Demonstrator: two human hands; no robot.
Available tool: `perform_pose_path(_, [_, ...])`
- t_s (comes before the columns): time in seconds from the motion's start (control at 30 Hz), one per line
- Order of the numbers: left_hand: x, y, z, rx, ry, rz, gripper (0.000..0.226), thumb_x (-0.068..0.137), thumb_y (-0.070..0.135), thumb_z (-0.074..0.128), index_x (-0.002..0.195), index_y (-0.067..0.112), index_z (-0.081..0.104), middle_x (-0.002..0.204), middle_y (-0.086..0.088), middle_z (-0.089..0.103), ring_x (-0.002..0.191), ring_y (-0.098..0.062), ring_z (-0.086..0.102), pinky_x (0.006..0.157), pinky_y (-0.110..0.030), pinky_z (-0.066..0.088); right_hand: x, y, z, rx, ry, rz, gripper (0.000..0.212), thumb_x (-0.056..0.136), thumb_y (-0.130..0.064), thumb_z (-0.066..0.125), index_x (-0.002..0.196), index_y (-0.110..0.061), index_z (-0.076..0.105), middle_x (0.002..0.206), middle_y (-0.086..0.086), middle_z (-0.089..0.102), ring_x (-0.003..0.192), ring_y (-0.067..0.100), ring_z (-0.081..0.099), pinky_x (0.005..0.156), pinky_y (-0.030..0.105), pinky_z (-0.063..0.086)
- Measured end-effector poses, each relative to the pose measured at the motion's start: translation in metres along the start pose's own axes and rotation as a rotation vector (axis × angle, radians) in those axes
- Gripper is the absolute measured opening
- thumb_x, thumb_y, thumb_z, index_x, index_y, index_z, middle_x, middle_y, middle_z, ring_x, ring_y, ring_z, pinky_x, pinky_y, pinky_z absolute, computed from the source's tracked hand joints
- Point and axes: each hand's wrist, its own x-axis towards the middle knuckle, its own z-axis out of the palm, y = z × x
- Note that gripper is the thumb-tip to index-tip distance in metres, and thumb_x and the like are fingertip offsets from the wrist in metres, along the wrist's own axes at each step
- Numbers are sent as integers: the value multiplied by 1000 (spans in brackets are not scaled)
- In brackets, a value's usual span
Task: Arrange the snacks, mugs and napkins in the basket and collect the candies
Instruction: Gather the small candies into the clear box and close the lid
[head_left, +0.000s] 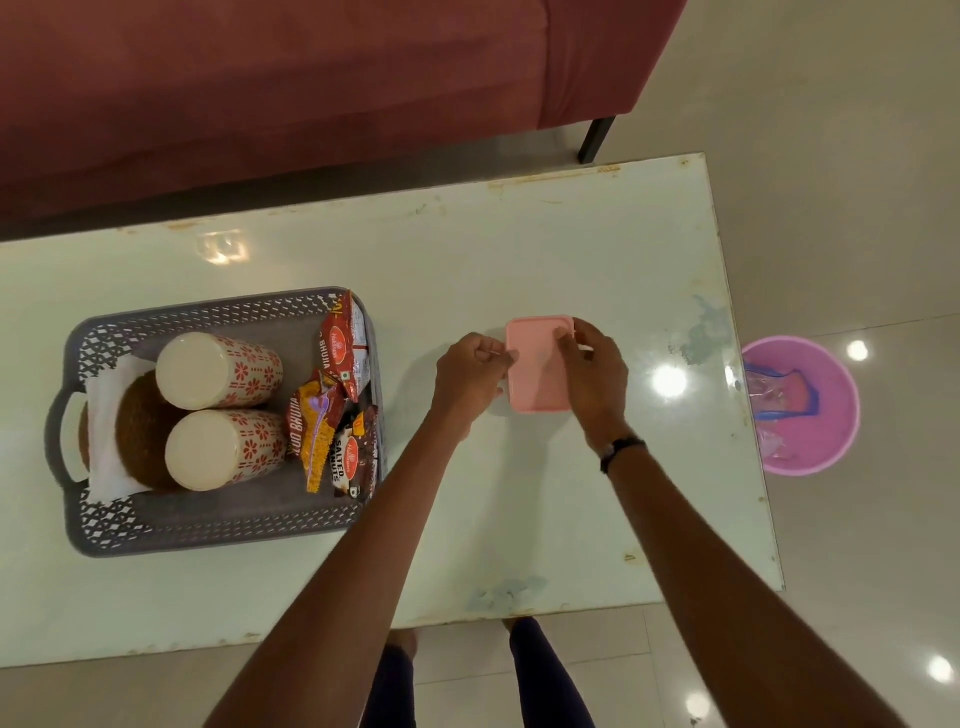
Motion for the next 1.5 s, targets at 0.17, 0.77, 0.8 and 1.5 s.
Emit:
perform_pose_path(0.17, [18, 13, 4, 46, 56, 41, 9, 84, 18, 65, 88, 11, 63, 91, -12, 68, 88, -32, 69, 81, -46, 58, 20, 0, -15, 242, -153, 127, 24, 82, -26, 69, 104, -16, 71, 102, 4, 71, 89, 16, 63, 87, 40, 53])
perform_pose_path(0.77, [-78, -83, 21, 826, 172, 737, 46, 90, 12, 55, 135, 12, 46, 146, -6, 44, 137, -24, 37, 109, -34, 35, -29, 22, -23, 138, -143, 123, 16, 81, -16, 72, 96, -13, 70, 95, 5, 73, 91, 21, 70, 85, 41, 58])
perform_pose_path(0.8, [-80, -89, 20, 872, 181, 737, 47, 88, 14, 58, 135, 12, 47, 145, -7, 45, 138, -25, 37, 109, -36, 35, -33, 20, -18, 145, -152, 126, 16, 80, -14, 72, 96, -11, 70, 94, 7, 73, 89, 22, 70, 85, 41, 58])
perform_pose_path(1.5, [-85, -126, -32, 871, 254, 541, 66, 87, 18, 62, 144, 5, 31, 150, -12, 37, 141, -25, 31, 114, -37, 24, -67, -10, 80, 44, -234, -2, 20, 80, -16, 73, 97, -8, 70, 90, 5, 71, 87, 19, 68, 84, 36, 58])
